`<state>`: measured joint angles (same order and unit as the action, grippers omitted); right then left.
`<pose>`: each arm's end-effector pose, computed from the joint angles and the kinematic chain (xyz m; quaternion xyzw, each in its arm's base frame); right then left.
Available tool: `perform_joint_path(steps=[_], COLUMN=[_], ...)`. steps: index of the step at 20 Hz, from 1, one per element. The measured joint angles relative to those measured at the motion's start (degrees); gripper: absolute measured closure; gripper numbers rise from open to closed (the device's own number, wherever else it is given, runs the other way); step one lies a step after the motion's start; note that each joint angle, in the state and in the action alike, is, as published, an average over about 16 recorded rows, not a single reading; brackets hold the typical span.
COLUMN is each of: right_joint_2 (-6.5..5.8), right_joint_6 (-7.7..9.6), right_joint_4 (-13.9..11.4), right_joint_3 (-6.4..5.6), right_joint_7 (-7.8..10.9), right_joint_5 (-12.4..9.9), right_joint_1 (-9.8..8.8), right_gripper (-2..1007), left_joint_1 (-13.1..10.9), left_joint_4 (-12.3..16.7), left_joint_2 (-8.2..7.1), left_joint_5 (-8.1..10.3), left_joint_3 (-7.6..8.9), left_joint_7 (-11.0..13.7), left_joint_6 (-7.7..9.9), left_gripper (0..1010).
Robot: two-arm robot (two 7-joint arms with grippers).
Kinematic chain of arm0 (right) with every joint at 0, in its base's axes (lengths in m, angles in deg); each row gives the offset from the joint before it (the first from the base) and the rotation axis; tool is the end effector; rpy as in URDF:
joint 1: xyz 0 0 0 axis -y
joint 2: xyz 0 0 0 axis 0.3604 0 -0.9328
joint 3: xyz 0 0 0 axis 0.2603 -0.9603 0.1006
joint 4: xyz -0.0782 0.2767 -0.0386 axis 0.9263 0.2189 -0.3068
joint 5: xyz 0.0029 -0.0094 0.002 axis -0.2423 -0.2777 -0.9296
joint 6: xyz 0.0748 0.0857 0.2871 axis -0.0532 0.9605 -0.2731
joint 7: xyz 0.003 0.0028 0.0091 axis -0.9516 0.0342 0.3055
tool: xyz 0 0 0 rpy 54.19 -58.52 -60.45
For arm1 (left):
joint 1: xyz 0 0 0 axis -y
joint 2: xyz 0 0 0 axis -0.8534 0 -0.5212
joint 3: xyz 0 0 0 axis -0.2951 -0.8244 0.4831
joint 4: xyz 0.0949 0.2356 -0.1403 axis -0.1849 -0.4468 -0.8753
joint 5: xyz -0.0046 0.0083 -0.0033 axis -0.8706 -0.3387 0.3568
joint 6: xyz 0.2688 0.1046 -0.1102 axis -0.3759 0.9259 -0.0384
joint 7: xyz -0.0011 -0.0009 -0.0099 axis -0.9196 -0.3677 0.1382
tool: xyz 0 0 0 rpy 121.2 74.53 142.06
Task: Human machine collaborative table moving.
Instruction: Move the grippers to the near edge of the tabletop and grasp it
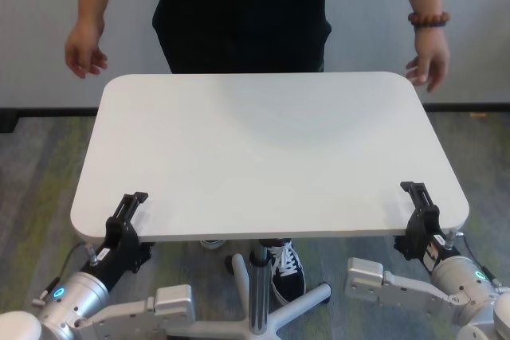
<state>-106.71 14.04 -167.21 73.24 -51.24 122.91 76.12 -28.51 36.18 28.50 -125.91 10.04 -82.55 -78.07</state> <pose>0.3139 -0.0289 -0.3468 -0.5194 -0.4401 -0.4135 0.6046 0.3047 0.0241 -0.3649 0.4184 -0.4933 0.3890 0.6559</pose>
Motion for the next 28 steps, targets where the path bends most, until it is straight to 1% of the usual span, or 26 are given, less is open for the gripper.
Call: perform_joint_path(steps=[7, 13, 19, 28], right_joint_2=[-0.03, -0.06, -0.08, -0.09], right_joint_6=[0.12, 0.19, 0.24, 0.30], right_joint_4=[-0.02, -0.03, -0.04, -0.03], right_joint_3=[0.05, 0.08, 0.11, 0.13], right_joint_7=[0.04, 0.07, 0.08, 0.10], right_joint_5=[0.05, 0.07, 0.10, 0.12], right_joint_1=[0.02, 0.05, 0.06, 0.06], right_gripper=[33, 126, 290, 573], left_joint_1=[0.02, 0.04, 0.06, 0.08], left_joint_4=[0.00, 0.00, 0.00, -0.01], left_joint_2=[-0.03, -0.05, -0.07, -0.08], left_joint_5=[-0.04, -0.06, -0.08, -0.08], left_joint_3=[-0.05, -0.08, -0.10, -0.12], left_joint_7=[-0.02, -0.02, -0.02, -0.02], left_joint_6=[0.02, 0.04, 0.06, 0.09], left_gripper=[21, 90, 237, 518])
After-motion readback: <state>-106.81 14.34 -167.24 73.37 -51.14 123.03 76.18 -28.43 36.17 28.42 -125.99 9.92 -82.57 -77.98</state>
